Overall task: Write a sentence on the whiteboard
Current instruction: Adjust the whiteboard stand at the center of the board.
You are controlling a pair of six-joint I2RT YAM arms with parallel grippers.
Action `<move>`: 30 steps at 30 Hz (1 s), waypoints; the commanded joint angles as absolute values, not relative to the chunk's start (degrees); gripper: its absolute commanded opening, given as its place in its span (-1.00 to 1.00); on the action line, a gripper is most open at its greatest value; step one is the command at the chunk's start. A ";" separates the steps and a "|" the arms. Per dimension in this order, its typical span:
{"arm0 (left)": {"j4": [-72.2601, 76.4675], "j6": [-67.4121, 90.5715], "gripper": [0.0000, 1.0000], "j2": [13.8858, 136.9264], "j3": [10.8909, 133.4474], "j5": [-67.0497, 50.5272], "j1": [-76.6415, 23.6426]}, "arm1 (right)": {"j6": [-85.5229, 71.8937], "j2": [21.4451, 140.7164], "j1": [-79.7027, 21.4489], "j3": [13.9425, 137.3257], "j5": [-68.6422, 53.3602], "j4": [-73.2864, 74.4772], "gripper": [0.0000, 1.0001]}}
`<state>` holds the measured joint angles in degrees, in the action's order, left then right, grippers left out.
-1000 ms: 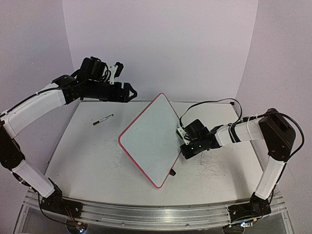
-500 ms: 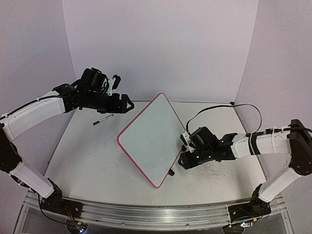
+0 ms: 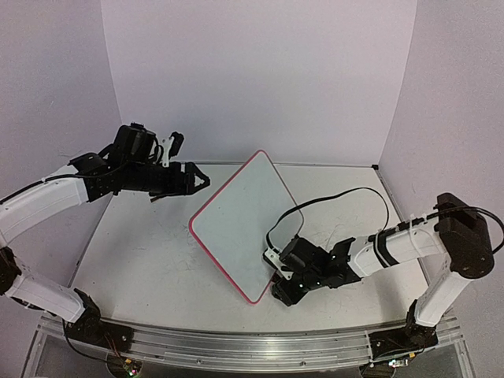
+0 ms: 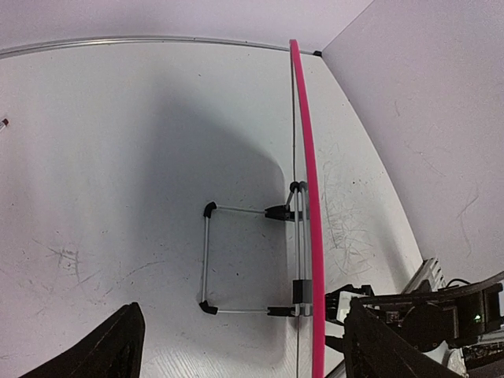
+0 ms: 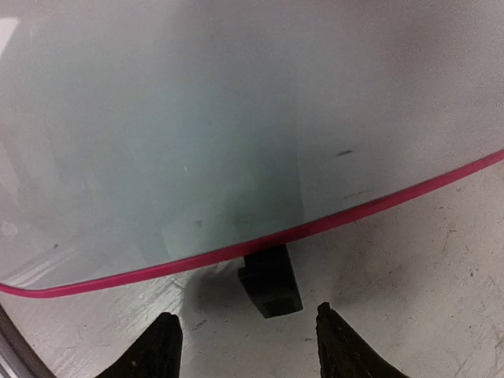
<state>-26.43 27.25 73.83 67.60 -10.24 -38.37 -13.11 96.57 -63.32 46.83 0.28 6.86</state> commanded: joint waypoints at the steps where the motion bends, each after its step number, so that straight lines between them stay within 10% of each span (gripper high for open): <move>1: -23.82 27.49 0.76 70.79 67.41 -10.61 -38.75 | -12.15 98.48 -63.67 48.64 5.36 4.49 0.15; 8: -23.82 26.72 0.76 68.77 67.14 -8.32 -38.76 | -12.31 104.32 -66.42 52.05 9.20 -3.35 -0.10; 16: -23.93 28.15 0.76 62.76 63.97 5.25 -38.71 | -25.66 113.97 -69.71 59.44 23.32 -5.90 -0.97; 21: -23.90 30.95 0.76 60.14 61.18 10.37 -38.71 | -33.74 121.68 -71.00 69.30 27.54 -4.19 -1.00; 30: -23.61 32.71 0.76 59.80 57.89 10.60 -38.71 | -31.76 119.35 -71.84 72.66 26.10 -2.83 0.32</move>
<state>-25.47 31.42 60.58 58.79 8.88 -38.63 -31.66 124.28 -71.16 74.36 25.11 -3.23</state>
